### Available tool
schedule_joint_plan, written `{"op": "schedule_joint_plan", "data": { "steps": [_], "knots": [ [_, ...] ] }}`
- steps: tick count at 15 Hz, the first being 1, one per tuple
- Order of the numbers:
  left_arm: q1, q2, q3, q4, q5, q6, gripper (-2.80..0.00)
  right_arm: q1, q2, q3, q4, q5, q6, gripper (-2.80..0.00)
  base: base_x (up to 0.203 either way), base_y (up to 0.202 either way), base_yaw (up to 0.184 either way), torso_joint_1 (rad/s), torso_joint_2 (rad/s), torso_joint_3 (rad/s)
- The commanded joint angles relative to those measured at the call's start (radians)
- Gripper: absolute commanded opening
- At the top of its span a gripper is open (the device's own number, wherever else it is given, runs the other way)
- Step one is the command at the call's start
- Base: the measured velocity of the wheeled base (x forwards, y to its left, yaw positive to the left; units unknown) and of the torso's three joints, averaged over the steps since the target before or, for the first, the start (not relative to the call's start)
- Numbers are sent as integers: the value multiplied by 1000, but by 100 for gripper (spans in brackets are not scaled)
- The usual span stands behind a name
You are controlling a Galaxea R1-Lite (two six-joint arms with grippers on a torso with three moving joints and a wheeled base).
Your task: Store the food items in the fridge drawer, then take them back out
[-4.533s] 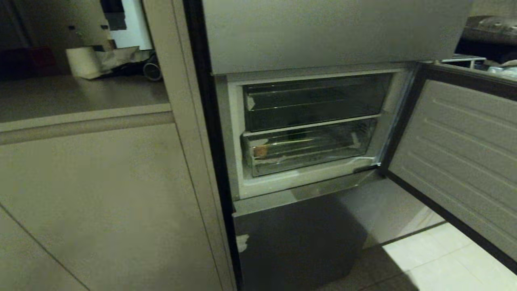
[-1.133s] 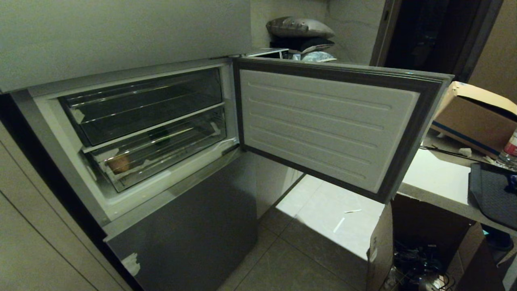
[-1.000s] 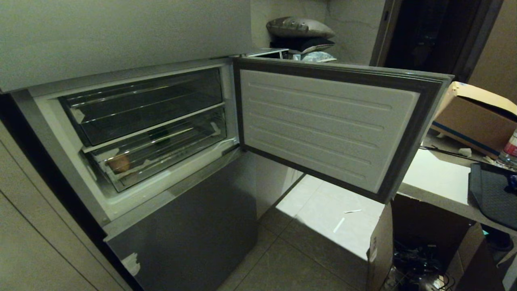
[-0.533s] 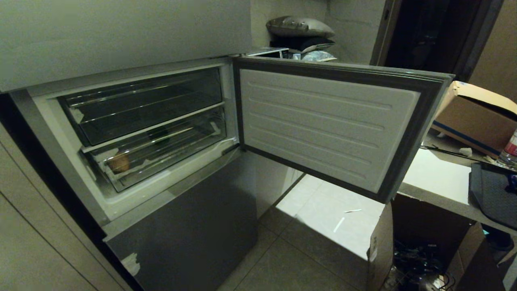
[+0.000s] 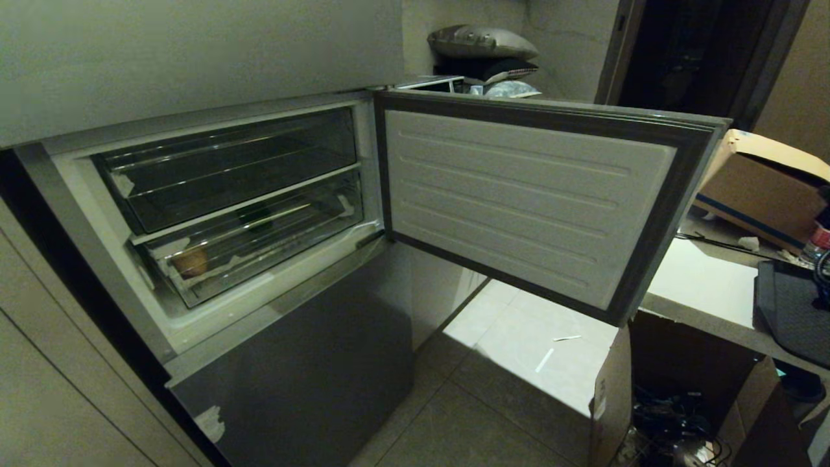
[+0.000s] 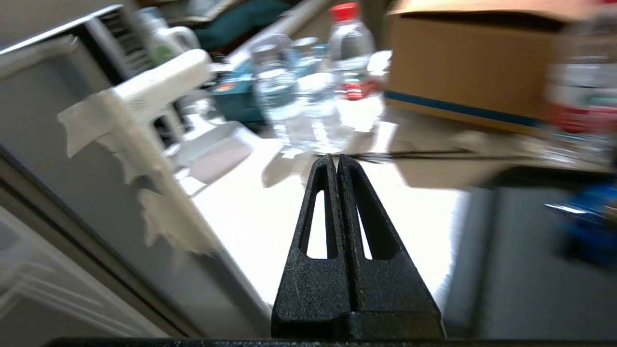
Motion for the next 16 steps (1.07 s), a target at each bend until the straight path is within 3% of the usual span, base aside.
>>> {"op": "schedule_joint_plan", "data": {
  "steps": [1,9,16],
  "knots": [
    [0,0,0,0,0,0,-280,68,133,-7,-99,1,4,-280,0,0,0,0,0,0],
    [0,0,0,0,0,0,-280,107,200,-85,-143,44,43,-280,0,0,0,0,0,0],
    [0,0,0,0,0,0,-280,108,226,-119,-144,141,43,-280,0,0,0,0,0,0]
  ]
}}
